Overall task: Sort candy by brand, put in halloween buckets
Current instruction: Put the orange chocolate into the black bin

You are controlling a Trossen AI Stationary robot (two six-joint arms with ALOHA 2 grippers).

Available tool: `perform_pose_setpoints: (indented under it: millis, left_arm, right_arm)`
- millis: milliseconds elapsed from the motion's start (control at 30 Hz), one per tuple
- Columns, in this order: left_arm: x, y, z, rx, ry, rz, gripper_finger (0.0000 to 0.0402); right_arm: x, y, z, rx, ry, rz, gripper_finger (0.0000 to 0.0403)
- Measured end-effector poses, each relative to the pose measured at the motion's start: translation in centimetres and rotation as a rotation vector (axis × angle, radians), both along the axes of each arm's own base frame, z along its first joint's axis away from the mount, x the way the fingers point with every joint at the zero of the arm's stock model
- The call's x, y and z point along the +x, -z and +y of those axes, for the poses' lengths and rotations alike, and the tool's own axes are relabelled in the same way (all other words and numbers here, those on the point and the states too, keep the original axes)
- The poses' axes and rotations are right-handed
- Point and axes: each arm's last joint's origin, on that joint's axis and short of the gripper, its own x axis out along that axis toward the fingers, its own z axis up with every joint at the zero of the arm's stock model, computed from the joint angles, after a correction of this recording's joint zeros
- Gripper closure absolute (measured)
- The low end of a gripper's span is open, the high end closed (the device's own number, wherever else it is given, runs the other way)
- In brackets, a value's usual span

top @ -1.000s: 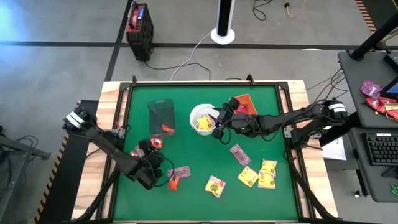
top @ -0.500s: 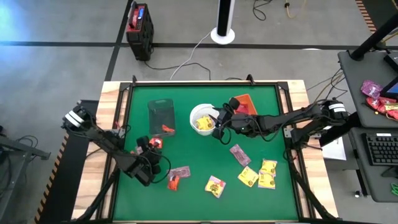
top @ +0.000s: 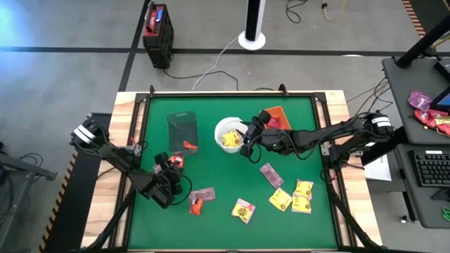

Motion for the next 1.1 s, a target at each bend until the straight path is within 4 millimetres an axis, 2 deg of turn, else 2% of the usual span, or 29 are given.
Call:
perform_pose_setpoints:
  millis: [333,533,633,867,1100]
  left_arm:
    - [-0.4,0.9,0.4,-0.038,-0.001,-0.015,0.0319]
    - [-0.2,0.7,0.1,-0.043,0.007,-0.021,0.0393]
    - [0.2,0.3,-0.3,-0.05,0.024,-0.017,0.0396]
    - [2.1,-3.2,-2.3,-0.098,0.134,0.005,0.0401]
    - [1.9,-8.4,-2.0,-0.069,0.133,-0.09,0.0401]
  right_arm:
    - [0.0,0.0,0.0,0.0,0.0,0.0,0.0252]
    - [0.0,0.0,0.0,0.0,0.0,0.0,0.025]
    - [0.0,0.0,0.0,0.0,0.0,0.0,0.0252]
    - [0.0,0.0,0.0,0.0,0.0,0.001,0.0253]
    - [0.0,0.0,0.0,0.0,0.0,0.001,0.0256]
